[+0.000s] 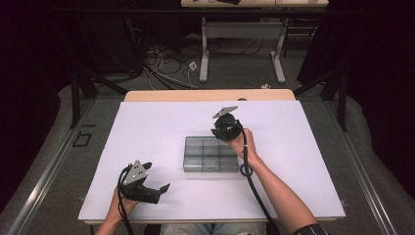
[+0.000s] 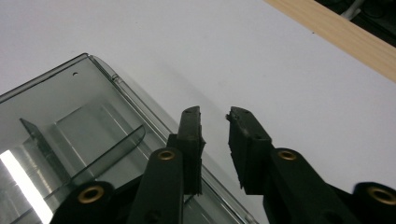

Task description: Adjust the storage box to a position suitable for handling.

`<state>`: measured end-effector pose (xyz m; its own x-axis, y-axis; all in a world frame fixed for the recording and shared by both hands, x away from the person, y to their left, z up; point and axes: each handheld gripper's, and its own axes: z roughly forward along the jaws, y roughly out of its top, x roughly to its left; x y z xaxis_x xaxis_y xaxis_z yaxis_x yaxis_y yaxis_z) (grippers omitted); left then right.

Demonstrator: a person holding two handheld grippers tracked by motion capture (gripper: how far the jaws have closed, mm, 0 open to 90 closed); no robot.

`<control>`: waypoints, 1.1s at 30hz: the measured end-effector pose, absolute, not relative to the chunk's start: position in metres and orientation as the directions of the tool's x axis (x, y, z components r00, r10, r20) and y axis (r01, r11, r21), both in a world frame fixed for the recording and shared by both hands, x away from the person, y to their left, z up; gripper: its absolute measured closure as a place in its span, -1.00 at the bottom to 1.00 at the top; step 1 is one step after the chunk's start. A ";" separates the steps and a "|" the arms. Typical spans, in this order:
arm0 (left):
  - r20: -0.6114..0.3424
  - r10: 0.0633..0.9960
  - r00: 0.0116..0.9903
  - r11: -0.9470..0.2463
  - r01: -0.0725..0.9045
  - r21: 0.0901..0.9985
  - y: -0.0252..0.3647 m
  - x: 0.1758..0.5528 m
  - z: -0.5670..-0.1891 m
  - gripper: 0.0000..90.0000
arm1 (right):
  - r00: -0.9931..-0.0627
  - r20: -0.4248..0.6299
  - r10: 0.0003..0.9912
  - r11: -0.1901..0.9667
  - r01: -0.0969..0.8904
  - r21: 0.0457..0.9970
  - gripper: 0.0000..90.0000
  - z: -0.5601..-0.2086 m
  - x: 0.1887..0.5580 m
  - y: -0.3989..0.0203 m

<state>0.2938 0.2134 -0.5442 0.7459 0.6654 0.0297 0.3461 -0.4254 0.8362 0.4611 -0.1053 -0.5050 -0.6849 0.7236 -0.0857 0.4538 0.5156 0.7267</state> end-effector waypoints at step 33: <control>0.035 0.679 0.733 -0.429 0.359 0.829 0.217 0.291 -0.544 -1.00 | -0.702 -0.037 0.711 0.483 0.450 0.751 -0.63 -0.497 0.374 -0.191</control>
<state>0.2906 0.2170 -0.5436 0.7331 0.6792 0.0345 0.3586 -0.4292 0.8290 0.3744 -0.1915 -0.4972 -0.7018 0.7114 -0.0370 0.4499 0.4830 0.7512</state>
